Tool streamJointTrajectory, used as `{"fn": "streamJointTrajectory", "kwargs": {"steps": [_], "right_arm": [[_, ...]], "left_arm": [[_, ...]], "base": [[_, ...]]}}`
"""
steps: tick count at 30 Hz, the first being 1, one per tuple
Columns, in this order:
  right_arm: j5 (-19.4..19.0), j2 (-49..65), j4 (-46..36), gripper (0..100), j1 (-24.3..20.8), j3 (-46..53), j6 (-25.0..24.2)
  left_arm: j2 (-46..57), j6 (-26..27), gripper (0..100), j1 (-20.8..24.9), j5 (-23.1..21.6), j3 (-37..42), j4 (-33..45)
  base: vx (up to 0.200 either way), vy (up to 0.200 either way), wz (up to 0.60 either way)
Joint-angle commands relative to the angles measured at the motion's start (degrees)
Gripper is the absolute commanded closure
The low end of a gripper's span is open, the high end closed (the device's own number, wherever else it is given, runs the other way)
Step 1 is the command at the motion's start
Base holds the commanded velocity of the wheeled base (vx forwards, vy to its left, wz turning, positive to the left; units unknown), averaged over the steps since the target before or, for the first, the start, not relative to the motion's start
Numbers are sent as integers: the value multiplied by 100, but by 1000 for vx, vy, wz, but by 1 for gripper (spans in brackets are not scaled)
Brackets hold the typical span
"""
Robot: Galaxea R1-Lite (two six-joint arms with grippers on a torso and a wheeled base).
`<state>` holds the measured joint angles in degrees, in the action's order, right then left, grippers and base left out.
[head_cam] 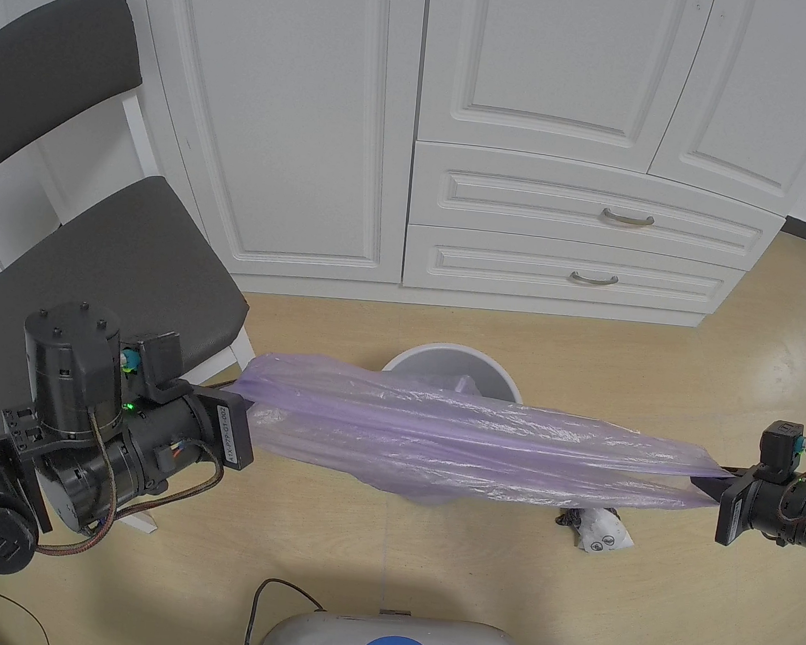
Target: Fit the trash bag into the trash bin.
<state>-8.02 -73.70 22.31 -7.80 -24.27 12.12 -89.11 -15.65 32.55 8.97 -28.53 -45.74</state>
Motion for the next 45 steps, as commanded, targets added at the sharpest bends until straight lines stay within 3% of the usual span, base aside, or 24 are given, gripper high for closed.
{"fn": "streamJointTrajectory", "kwargs": {"steps": [1,11,20,31,37,45], "right_arm": [[2,14,-7,100,-20,1,1],[2,-109,2,100,-178,45,1],[-33,-127,19,100,-459,37,-52],[-15,-171,54,100,-450,1,-69],[-15,-285,151,100,-459,-87,-315],[-6,-188,608,100,-811,1,-746]], "left_arm": [[96,54,100,32,34,-4,-5],[342,607,100,138,641,-13,-14],[544,616,100,322,650,-4,12],[430,607,100,278,641,-180,-5],[228,598,100,322,632,-478,-14],[113,528,100,902,606,-628,-67]], "base": [[0,0,0],[0,0,0],[0,0,0],[0,0,0],[0,0,0],[0,0,0]]}}
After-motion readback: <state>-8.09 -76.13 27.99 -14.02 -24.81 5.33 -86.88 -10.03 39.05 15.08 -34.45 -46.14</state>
